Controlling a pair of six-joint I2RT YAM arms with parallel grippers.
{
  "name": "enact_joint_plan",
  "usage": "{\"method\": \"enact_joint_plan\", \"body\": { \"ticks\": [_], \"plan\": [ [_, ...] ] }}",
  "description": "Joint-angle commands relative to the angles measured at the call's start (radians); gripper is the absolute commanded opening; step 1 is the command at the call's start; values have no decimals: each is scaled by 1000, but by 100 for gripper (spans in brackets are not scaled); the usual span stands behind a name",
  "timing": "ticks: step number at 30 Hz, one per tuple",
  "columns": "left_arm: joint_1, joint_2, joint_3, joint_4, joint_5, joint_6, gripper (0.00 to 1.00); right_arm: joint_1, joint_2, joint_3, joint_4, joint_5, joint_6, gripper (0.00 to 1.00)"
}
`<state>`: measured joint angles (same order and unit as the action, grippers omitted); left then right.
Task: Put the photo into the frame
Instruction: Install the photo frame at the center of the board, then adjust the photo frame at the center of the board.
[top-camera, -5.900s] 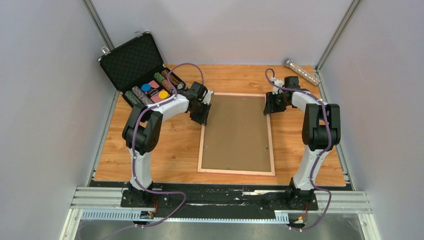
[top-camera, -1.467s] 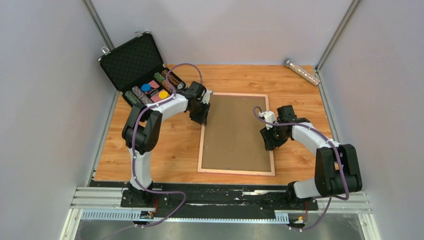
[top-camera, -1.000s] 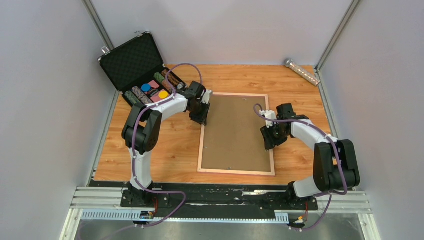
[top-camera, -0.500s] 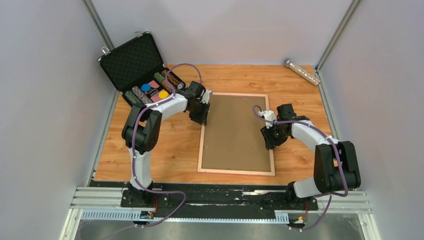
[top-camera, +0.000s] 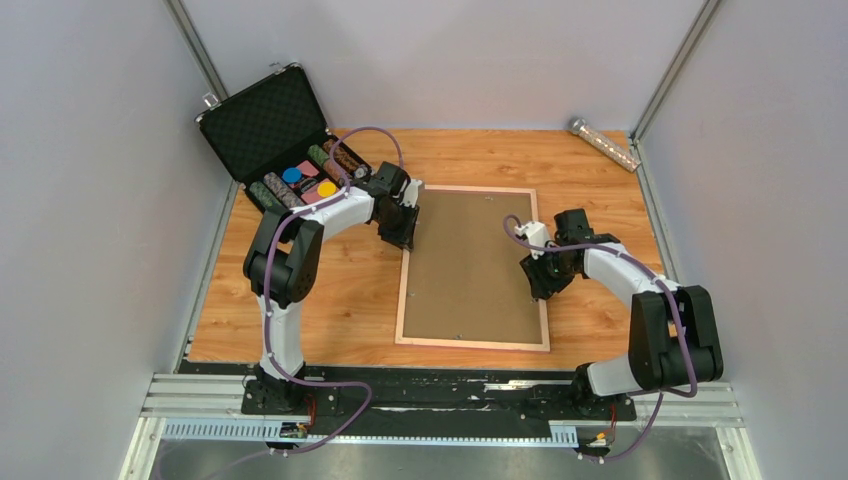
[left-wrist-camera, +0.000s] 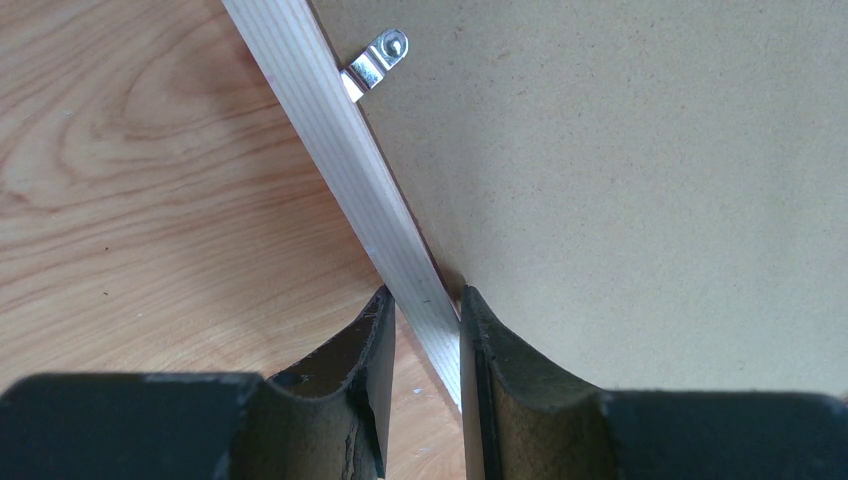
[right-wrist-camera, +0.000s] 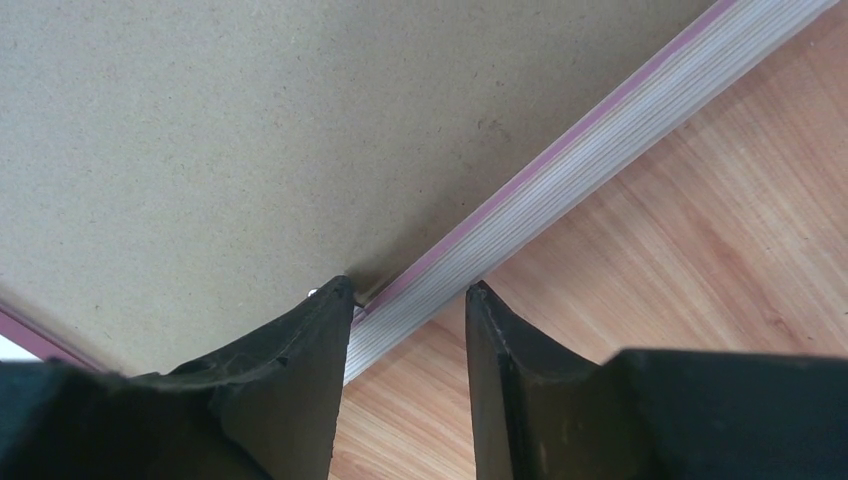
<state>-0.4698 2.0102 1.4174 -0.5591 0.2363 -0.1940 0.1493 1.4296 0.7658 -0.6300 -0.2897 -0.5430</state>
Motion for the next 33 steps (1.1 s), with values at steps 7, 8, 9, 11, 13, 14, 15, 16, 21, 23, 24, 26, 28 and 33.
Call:
{"method": "enact_joint_plan", "body": {
  "ticks": [7,8,9,11,13,14,15,16,21,23,24,26,28,33],
  "plan": [
    [17,46,-6,-1,-42,30,0,9,26,-17,-57,-23,-132,47],
    [18,46,-7,-1,-40,29,0,10,26,-15,-57,-25,-132,47],
    [18,45,-7,-1,-39,29,0,10,27,-13,-57,-25,-131,48],
    [19,46,-7,-1,-38,28,0,1,33,0,-57,-30,-115,49],
    [20,45,-6,-1,-37,28,0,-23,43,27,-57,-43,-82,50],
    [20,43,-8,-1,-37,28,0,-39,47,44,-56,-50,-62,50],
    [21,43,-8,0,-37,29,0,-57,50,62,-56,-60,-43,50],
    [21,42,-9,0,-37,29,0,-74,50,78,-56,-72,-22,51],
    [23,41,-11,1,-35,30,0,-135,28,143,-56,-133,71,53],
    [23,42,-12,2,-33,32,0,-139,18,174,-56,-142,103,53],
    [23,42,-11,1,-32,33,0,-139,17,189,-54,-145,120,54],
    [23,44,-10,0,-26,37,0,-139,13,215,-51,-146,151,54],
    [23,44,-10,0,-21,44,0,-139,9,236,-41,-143,182,54],
    [23,48,13,-17,1,82,0,-139,15,279,19,-109,247,54]
  ]
}}
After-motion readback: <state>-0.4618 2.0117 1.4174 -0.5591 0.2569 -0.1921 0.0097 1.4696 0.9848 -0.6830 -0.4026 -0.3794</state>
